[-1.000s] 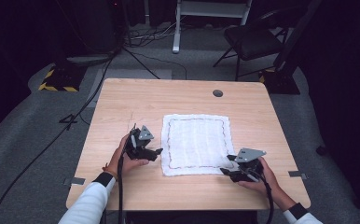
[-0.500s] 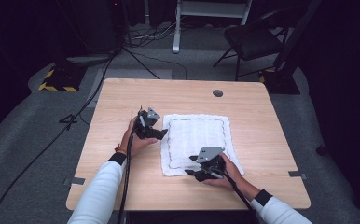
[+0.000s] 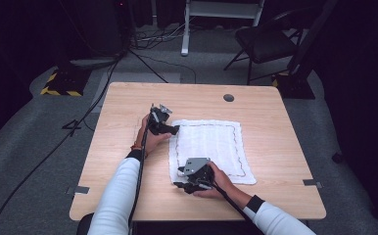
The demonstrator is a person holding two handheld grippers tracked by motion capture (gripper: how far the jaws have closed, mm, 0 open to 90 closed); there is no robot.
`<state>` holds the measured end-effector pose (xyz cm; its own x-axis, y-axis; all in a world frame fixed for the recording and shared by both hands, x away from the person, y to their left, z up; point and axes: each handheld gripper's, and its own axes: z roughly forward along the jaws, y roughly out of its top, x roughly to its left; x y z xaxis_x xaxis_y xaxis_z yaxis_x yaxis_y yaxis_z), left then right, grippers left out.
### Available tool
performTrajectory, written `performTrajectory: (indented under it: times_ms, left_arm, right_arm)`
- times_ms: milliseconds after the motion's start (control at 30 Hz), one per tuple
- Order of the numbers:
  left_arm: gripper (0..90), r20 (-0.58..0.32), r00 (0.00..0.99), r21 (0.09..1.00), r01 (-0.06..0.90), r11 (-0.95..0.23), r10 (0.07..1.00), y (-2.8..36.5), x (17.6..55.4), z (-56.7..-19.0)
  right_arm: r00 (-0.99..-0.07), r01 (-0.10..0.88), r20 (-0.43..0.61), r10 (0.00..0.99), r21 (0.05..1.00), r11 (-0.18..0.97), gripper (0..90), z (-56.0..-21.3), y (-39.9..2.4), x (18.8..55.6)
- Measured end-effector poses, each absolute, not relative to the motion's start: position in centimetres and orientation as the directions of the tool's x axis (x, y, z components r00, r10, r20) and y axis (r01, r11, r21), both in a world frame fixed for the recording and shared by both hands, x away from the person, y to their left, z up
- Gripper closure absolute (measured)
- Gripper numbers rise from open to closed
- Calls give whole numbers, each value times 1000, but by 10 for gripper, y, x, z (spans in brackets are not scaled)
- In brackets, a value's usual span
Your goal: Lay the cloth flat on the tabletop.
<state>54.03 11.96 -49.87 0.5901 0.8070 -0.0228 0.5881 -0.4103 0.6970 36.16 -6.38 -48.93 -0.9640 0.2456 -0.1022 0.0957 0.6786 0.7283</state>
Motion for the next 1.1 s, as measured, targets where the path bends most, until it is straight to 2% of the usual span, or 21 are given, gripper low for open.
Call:
performTrajectory:
  times_ms: [167,233,300,333,367,400,500,667,767,1100]
  left_arm:
    - [183,-43,587,699,596,-395,809,120,544,-502]
    - [185,-47,583,699,599,-389,811,120,543,-502]
    - [202,-40,590,702,591,-398,806,121,543,-502]
    - [253,-44,608,711,576,-403,793,122,542,-501]
    - [385,-54,619,713,573,-404,783,123,541,-500]
    - [470,-63,615,708,583,-399,786,123,540,-499]
    - [624,-77,634,697,586,-413,769,126,538,-497]
    - [833,-98,655,702,579,-414,750,130,536,-497]
    - [867,-83,662,701,571,-428,745,129,533,-496]
    - [878,-72,636,715,570,-405,769,149,525,-490]
  right_arm:
    - [-959,102,-121,257,699,708,474,-494,-54,362]
    - [-959,125,-96,268,703,700,491,-495,-53,364]
    - [-955,140,-90,283,704,697,567,-494,-53,366]
    - [-954,147,-84,287,704,694,604,-495,-54,366]
    - [-952,151,-85,294,704,694,641,-494,-54,366]
    - [-948,157,-91,306,702,695,689,-494,-55,365]
    - [-933,179,-109,343,688,703,799,-493,-55,364]
    - [-928,182,-118,355,686,704,854,-492,-57,365]
    - [-931,167,-126,342,686,708,858,-491,-58,363]
    - [-940,123,-146,308,697,707,862,-485,-58,361]
